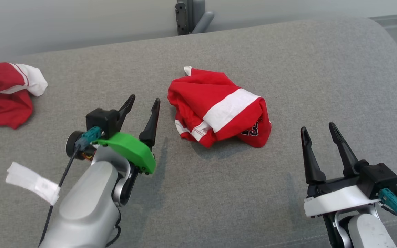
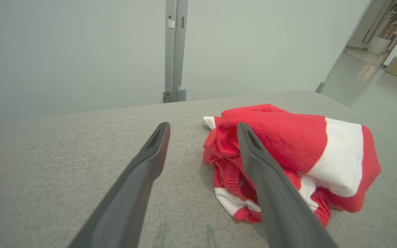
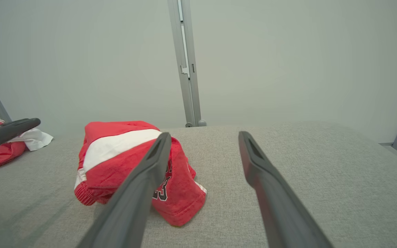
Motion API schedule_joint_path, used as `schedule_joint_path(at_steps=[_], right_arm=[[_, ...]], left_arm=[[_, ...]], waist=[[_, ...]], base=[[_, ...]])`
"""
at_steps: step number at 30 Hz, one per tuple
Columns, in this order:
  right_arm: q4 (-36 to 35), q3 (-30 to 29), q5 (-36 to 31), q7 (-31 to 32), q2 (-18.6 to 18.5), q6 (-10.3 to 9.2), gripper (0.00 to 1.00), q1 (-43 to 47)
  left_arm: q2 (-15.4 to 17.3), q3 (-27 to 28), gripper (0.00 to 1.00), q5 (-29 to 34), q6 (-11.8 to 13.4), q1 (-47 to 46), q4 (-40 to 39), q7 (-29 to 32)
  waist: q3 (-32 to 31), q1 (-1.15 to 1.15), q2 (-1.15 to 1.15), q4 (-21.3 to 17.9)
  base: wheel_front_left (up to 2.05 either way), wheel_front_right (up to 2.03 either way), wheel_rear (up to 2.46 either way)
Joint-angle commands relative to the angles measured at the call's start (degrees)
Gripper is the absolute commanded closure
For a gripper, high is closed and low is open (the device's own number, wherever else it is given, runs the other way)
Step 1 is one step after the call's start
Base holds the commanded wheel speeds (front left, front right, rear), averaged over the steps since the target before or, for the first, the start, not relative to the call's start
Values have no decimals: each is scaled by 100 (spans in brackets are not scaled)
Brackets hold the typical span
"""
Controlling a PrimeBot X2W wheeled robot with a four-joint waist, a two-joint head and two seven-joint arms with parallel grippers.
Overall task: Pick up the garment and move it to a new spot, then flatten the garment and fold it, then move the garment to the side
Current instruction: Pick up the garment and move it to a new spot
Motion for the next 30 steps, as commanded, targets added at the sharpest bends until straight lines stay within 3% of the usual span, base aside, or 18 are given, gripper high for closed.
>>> schedule_joint_path(at_steps=[1, 7, 12, 22, 30], right_arm=[[8, -22, -61, -17, -6, -3, 0, 78], [-11, -76, -150, -17, -6, -4, 0, 170], [4, -48, -216, -17, -5, -4, 0, 279], [34, 18, -178, -17, -5, -3, 0, 406], [123, 125, 19, -17, -5, -3, 0, 526]], left_arm=[[21, 123, 0, 136, 79, 221, -109, -1], [12, 1145, 0, 699, 525, 1416, -1144, -1], [-118, 1900, 0, 1255, 732, 2492, -2044, -1], [-453, 2890, 0, 1912, 659, 3903, -2956, 0], [-650, 3280, 0, 2224, 400, 4306, -3040, 1]], waist=[[-271, 0, 38, 227], [-617, 0, 38, 395], [-788, 0, 38, 472], [-925, 0, 38, 496], [-962, 0, 38, 459]], base=[[0, 0, 0], [0, 0, 0], [0, 0, 0], [0, 0, 0], [0, 0, 0]])
